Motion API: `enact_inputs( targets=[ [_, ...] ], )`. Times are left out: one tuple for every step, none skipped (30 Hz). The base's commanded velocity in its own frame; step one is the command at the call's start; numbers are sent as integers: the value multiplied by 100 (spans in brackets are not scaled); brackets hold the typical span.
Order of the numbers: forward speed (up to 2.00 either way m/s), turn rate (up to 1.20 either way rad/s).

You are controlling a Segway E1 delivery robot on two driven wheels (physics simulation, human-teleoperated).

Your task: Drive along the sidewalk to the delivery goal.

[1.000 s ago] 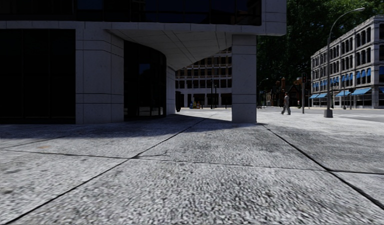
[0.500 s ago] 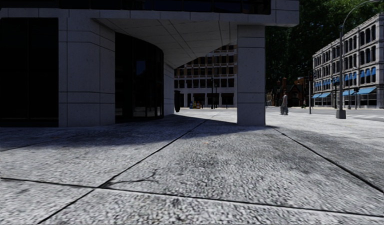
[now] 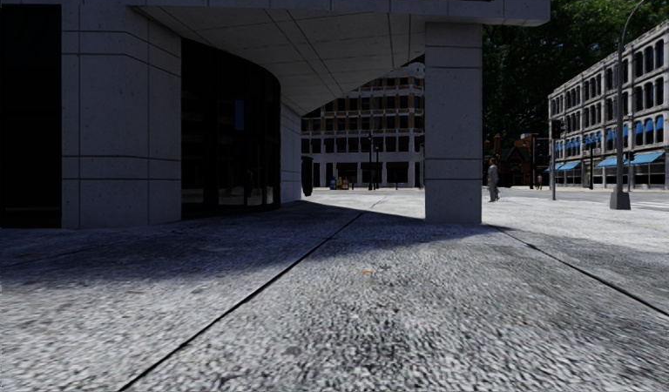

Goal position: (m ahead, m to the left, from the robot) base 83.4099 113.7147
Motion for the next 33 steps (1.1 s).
enact_inputs(
  targets=[
    [200,0],
    [200,0],
    [200,0],
    [200,0],
    [200,0],
    [200,0],
    [200,0],
    [200,0],
    [200,0],
    [200,0],
    [200,0],
    [200,0],
    [200,0],
    [200,0],
    [200,0],
    [200,0],
    [200,0],
    [200,0],
    [200,0],
    [200,0],
    [200,0],
    [200,0],
    [200,0],
    [200,0],
    [200,0],
    [200,0],
    [200,0],
    [200,0],
    [200,0],
    [200,0],
    [200,0],
    [200,0],
    [200,0]
  ],
)
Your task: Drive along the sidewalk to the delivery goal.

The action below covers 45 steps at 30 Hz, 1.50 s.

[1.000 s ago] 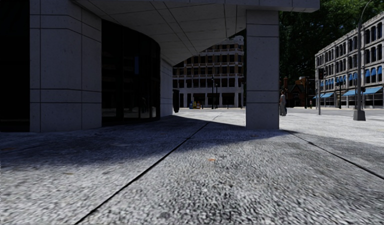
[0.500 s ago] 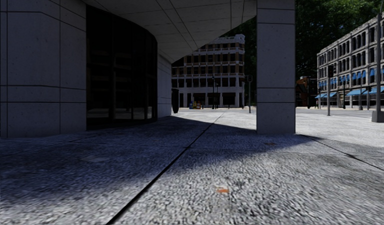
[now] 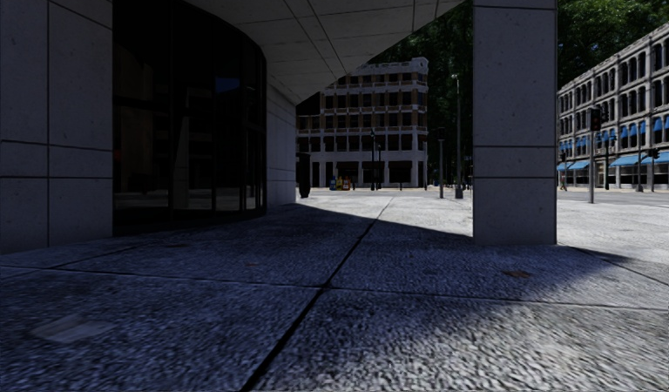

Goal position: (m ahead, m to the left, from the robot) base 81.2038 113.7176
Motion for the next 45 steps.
enact_inputs(
  targets=[
    [200,0],
    [200,0],
    [200,0],
    [200,0],
    [200,0],
    [200,0],
    [200,0],
    [200,0],
    [200,0],
    [200,0],
    [200,0],
    [200,0],
    [200,0],
    [200,0],
    [200,0],
    [200,0],
    [200,0],
    [200,0],
    [200,0],
    [200,0],
    [200,0],
    [200,0],
    [200,0],
    [200,0],
    [200,0],
    [200,0],
    [200,0],
    [200,0],
    [200,0],
    [200,0],
    [200,0],
    [200,0],
    [200,0],
    [200,0],
    [200,0],
    [200,0],
    [200,0],
    [200,0],
    [200,0],
    [200,0],
    [200,0],
    [200,0],
    [200,0],
    [200,0],
    [200,0]
  ],
)
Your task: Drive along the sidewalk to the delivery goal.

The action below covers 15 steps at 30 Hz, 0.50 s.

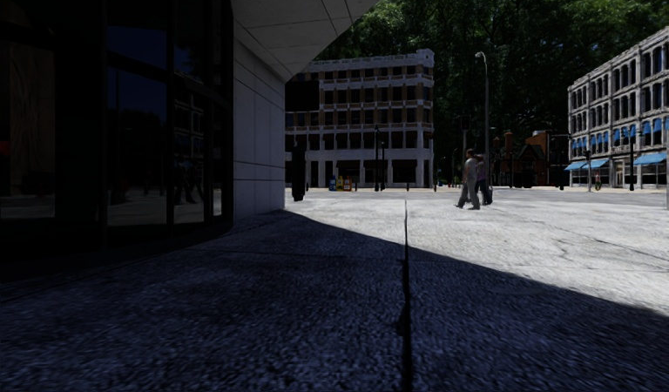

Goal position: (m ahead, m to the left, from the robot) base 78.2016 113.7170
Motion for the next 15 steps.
enact_inputs(
  targets=[
    [200,0],
    [200,0],
    [200,0],
    [200,0],
    [200,0],
    [200,0],
    [200,0],
    [200,0],
    [200,0],
    [200,0],
    [200,0],
    [200,0],
    [200,0],
    [200,0],
    [200,0]
  ],
)
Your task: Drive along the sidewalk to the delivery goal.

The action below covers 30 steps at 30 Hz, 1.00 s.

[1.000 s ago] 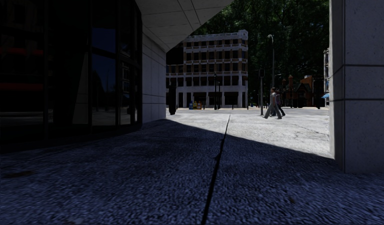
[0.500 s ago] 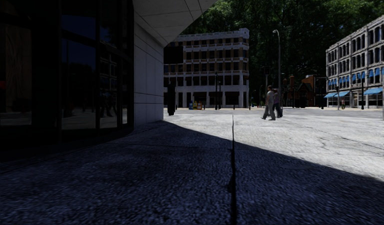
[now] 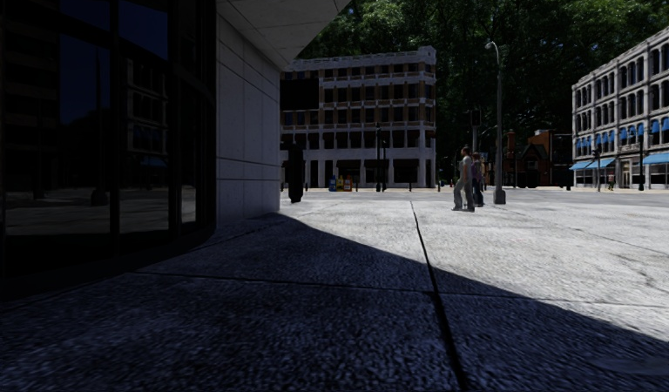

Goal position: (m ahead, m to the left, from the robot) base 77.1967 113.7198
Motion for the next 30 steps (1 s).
enact_inputs(
  targets=[
    [200,0],
    [200,0],
    [200,0],
    [200,0],
    [200,0],
    [200,0],
    [200,0],
    [200,0],
    [200,0],
    [200,0],
    [200,0],
    [200,0],
    [200,0],
    [200,0],
    [200,0],
    [200,0],
    [200,0],
    [200,0],
    [200,0],
    [200,0],
    [200,0],
    [200,0],
    [200,0],
    [200,0],
    [200,0],
    [200,0],
    [200,0],
    [200,0],
    [200,0],
    [200,0]
  ],
)
